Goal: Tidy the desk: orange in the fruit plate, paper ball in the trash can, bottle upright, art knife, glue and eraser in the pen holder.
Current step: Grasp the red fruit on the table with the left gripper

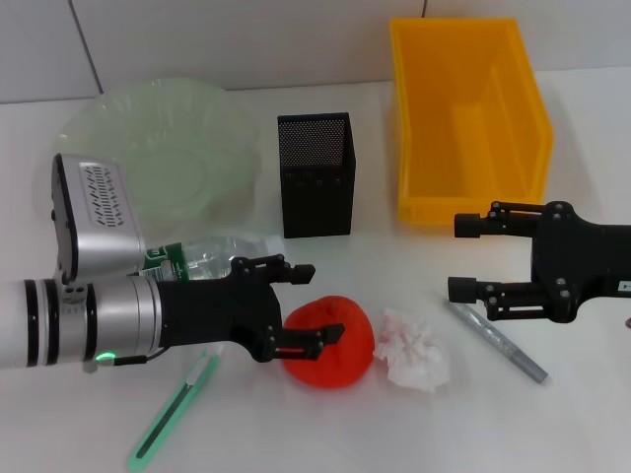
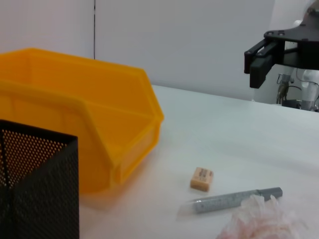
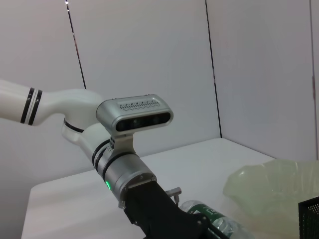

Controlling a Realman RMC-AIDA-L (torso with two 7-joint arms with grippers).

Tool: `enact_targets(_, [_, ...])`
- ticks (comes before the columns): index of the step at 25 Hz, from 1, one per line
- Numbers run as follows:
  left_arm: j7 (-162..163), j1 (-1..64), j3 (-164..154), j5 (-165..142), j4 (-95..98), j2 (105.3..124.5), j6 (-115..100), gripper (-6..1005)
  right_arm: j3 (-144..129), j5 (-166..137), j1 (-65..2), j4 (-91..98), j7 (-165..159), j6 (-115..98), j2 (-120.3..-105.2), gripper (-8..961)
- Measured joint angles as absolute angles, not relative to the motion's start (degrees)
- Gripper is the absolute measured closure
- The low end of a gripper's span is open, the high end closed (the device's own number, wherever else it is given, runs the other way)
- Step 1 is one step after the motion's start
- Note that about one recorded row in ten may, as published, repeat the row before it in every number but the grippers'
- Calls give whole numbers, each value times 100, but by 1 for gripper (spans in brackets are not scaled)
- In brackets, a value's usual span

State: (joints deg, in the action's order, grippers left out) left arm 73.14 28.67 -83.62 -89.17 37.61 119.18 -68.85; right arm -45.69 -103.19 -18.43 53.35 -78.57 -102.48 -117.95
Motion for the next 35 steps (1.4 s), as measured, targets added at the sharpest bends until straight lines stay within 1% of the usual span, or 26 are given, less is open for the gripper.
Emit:
enact_targets(24, [7357,2885,-8759,-8723,3673,11918,-6507,237,-4570,-10319,-1849,5344,-7865,-10205,-11807,192])
enact_targets(28, [7356,2894,-8785,-8701,3667,11918,-6496,464,-4570,-10318,-1855,5344,-7866,-10203,-11811,192])
enact_targets(35, [7337,2886,-8789,-8700,3649,11918,-6547,670,-4570,-10318,-1855,5344,-7867,-10203,-11815,192])
